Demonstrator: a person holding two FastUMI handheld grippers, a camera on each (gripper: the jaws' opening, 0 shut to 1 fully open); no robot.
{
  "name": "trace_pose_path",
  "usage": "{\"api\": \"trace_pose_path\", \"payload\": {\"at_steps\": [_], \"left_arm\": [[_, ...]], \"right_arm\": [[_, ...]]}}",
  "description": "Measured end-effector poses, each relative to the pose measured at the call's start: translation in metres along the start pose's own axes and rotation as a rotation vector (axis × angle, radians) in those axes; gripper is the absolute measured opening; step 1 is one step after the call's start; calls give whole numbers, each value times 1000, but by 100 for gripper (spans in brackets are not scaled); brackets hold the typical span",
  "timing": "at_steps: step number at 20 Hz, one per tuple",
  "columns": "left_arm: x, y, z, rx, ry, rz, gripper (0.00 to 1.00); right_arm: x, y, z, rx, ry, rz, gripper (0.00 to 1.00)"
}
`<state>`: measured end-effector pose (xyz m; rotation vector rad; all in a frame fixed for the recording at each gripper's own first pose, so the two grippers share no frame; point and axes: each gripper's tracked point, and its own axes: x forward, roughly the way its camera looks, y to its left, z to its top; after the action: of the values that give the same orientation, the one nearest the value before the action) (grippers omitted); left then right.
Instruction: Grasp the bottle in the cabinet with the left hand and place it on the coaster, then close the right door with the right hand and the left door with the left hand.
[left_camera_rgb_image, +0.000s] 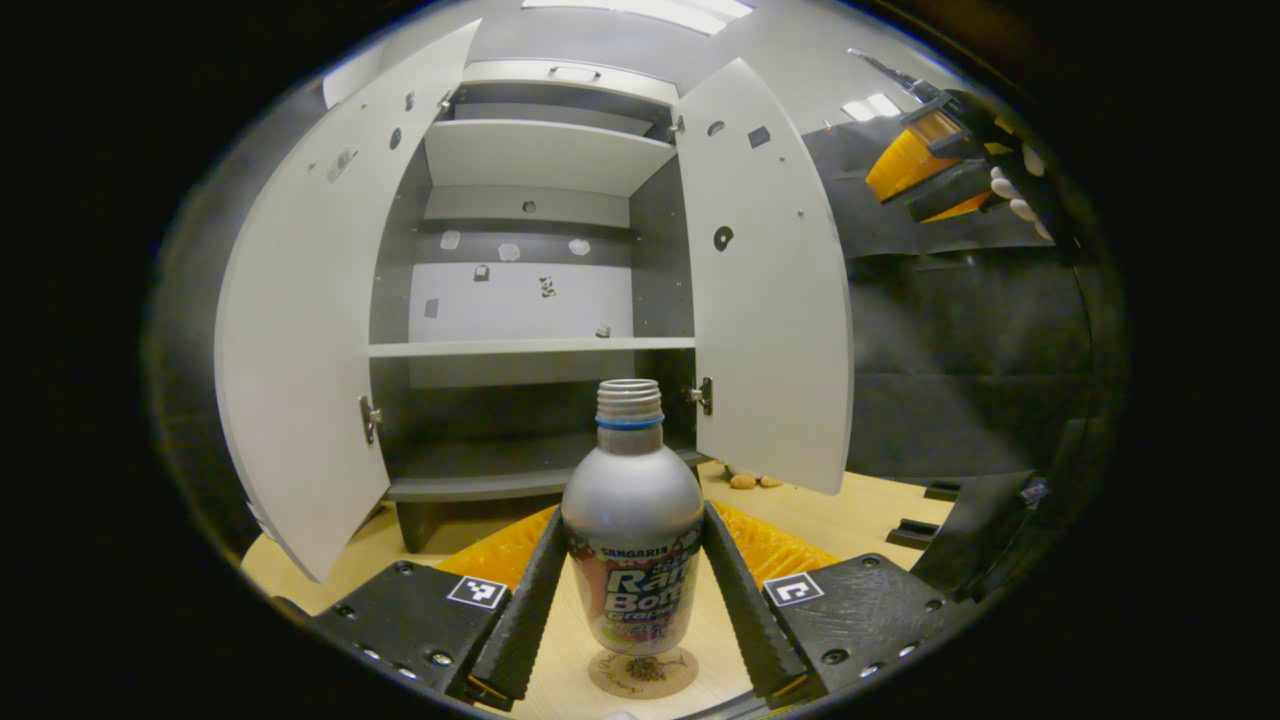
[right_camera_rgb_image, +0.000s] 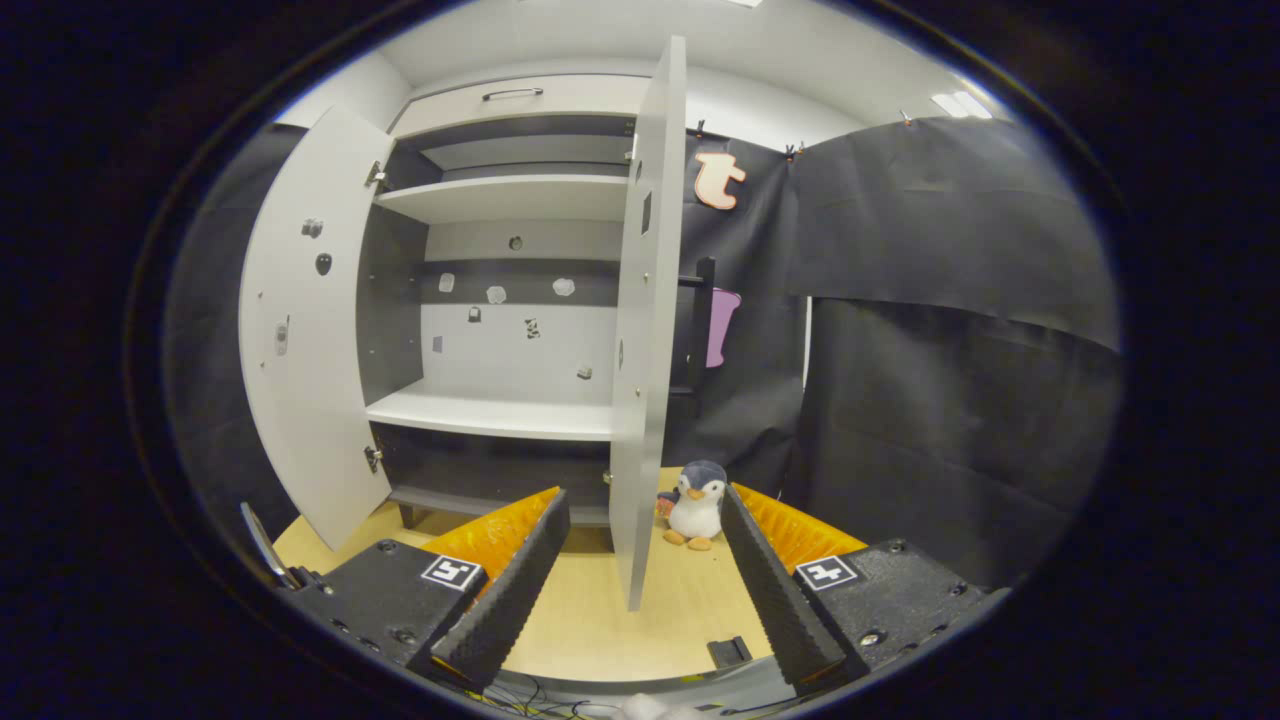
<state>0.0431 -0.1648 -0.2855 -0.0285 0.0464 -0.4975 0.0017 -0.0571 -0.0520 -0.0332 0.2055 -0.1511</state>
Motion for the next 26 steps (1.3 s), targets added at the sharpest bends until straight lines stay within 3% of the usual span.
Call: {"api": "trace_pose_path", "payload": {"at_steps": [3,5,8,9,15,19,26], "left_arm": [[-1,-5,-43,14,43,-2,82],[-2,-11,-57,13,47,-26,78],[-5,-15,-67,35,32,-36,82],[-5,-17,-71,31,33,-40,78],[-4,-13,-74,14,21,-27,81],[-8,-16,-67,36,18,-35,100],[-3,-17,-12,22,-45,-29,98]], "right_arm": [[-2,0,2,-24,6,1,99],[-6,1,5,-29,3,4,99],[-9,0,5,-45,-2,2,99],[-10,1,5,-49,1,1,99],[-15,9,1,-72,11,20,100],[-19,16,4,-71,-3,36,100],[-20,20,-4,-54,-5,48,100]]}}
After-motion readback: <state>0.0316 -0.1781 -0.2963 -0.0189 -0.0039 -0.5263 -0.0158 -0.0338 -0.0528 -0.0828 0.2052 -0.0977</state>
